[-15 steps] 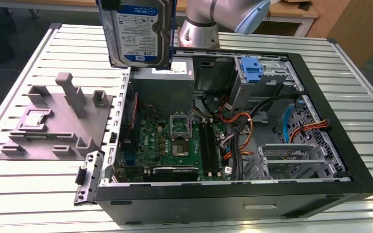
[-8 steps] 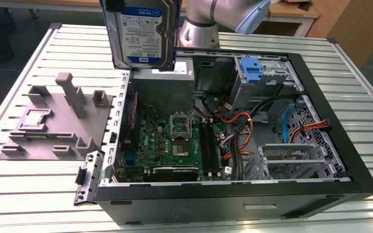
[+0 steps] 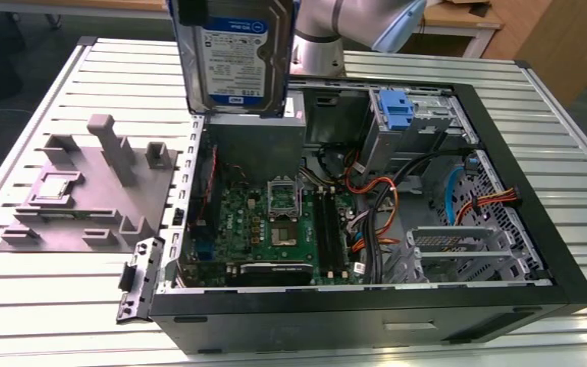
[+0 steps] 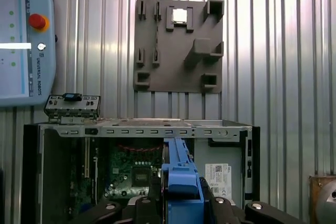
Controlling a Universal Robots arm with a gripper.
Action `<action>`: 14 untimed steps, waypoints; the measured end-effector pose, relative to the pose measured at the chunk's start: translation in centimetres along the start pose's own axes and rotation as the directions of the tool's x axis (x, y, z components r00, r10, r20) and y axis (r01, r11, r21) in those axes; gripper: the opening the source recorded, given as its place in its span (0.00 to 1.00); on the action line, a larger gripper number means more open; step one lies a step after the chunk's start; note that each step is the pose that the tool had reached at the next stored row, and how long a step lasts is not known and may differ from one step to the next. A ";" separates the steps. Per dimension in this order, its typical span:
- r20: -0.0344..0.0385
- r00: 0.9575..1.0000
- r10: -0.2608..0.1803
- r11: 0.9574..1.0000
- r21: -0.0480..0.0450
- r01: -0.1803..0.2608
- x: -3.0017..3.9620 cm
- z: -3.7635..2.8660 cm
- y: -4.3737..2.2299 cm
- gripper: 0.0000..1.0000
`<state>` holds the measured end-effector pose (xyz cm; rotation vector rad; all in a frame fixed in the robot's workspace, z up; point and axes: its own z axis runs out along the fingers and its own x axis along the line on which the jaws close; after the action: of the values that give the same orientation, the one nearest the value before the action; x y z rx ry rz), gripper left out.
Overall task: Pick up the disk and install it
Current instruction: 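Pick up the disk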
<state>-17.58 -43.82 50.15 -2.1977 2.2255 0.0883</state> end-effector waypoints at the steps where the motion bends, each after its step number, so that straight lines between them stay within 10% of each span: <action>1: 0.000 1.000 0.000 1.000 0.000 0.000 0.00 0.01 -0.31 0.37; 14: 0.000 1.000 0.000 1.000 0.003 0.000 1.20 0.28 -1.77 0.37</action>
<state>-15.84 -45.03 49.75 -2.1964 2.2240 0.0855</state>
